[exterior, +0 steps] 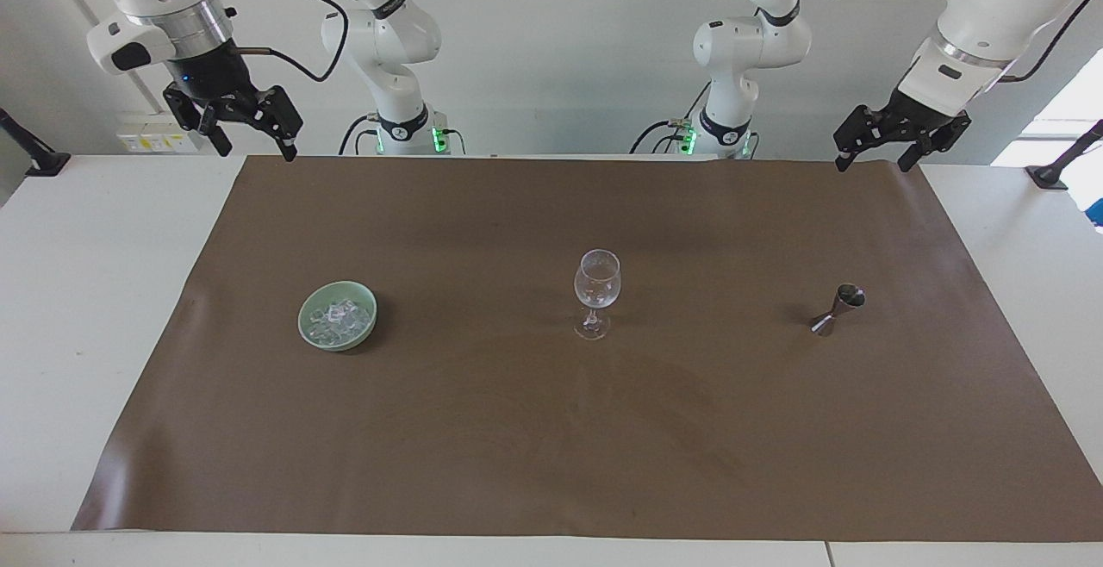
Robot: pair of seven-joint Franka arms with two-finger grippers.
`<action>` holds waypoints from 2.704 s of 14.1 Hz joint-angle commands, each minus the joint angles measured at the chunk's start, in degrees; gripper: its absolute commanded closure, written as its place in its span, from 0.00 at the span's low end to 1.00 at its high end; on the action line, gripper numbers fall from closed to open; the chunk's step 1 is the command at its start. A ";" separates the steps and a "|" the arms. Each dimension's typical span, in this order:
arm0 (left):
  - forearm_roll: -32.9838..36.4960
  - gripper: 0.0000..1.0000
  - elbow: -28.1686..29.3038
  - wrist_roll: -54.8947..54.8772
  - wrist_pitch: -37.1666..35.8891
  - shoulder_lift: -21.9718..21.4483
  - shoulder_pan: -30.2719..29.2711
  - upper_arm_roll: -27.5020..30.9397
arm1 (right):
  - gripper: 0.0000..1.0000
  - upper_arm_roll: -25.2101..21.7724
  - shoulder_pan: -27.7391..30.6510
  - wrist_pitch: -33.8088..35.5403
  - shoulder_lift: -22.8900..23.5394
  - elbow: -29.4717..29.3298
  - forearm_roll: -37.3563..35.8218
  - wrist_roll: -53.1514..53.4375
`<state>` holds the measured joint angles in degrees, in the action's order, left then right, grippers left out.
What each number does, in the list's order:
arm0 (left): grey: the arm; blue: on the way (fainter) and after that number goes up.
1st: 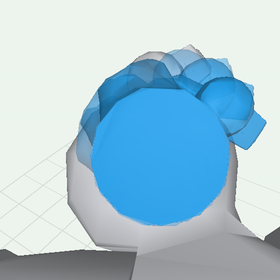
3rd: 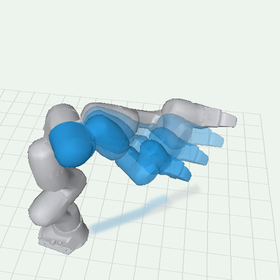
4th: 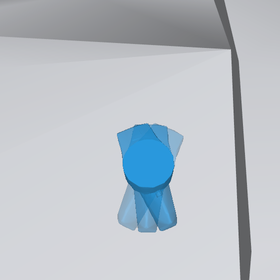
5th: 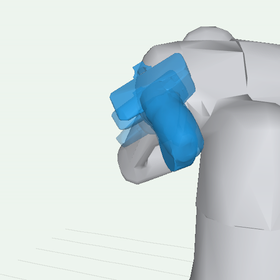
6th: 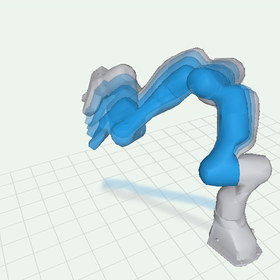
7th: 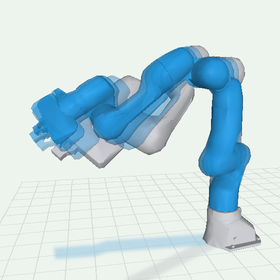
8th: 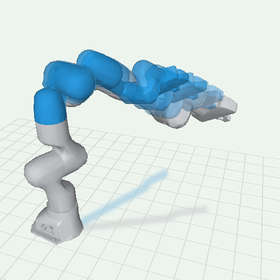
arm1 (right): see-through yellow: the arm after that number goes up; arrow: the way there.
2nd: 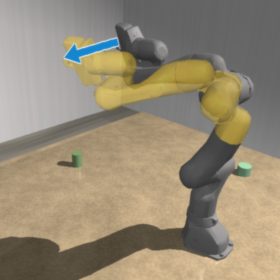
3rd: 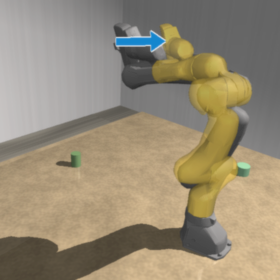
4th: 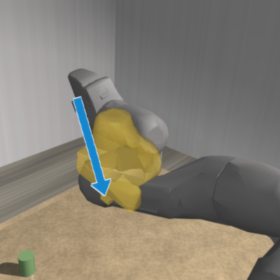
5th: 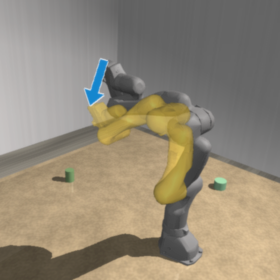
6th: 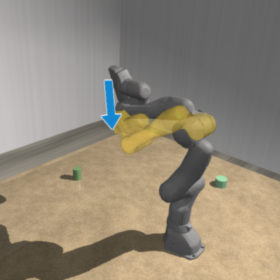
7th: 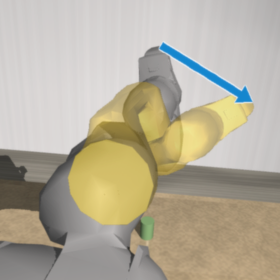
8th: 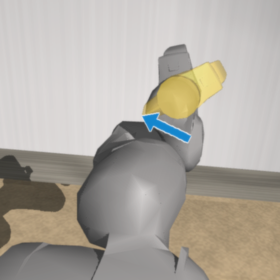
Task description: Pour wine and add ice with both arms
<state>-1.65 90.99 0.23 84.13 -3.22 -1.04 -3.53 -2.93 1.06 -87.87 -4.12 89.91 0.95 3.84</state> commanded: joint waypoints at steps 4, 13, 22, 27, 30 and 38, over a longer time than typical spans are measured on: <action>0.77 0.00 5.69 -0.58 2.17 -3.46 0.17 0.01 | 0.00 0.20 0.26 0.42 -1.15 0.97 0.45 -1.20; 0.68 0.00 5.17 -0.58 4.09 -3.02 0.08 0.19 | 0.00 0.20 0.26 0.42 -1.15 0.97 0.45 -1.20; -0.02 0.00 -14.95 -0.40 -2.48 10.86 5.97 10.46 | 0.00 0.20 0.26 0.42 -1.15 0.97 0.45 -1.20; -0.63 0.00 -19.34 -0.31 -2.40 17.88 4.13 11.00 | 0.00 0.20 0.26 0.42 -1.15 0.97 0.45 -1.20; -7.13 0.00 -24.53 -0.14 -2.48 23.34 0.70 12.74 | 0.00 0.20 0.26 0.42 -1.15 0.97 0.45 -1.20; -21.63 0.00 -22.00 17.15 -2.05 27.04 -0.71 21.19 | 0.00 0.20 0.26 0.42 -1.15 0.97 0.45 -1.20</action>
<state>-19.75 69.42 12.68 83.22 22.86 -1.21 15.82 -2.93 1.06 -87.87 -4.12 89.91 0.95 3.84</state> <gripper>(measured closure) 0.000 0.000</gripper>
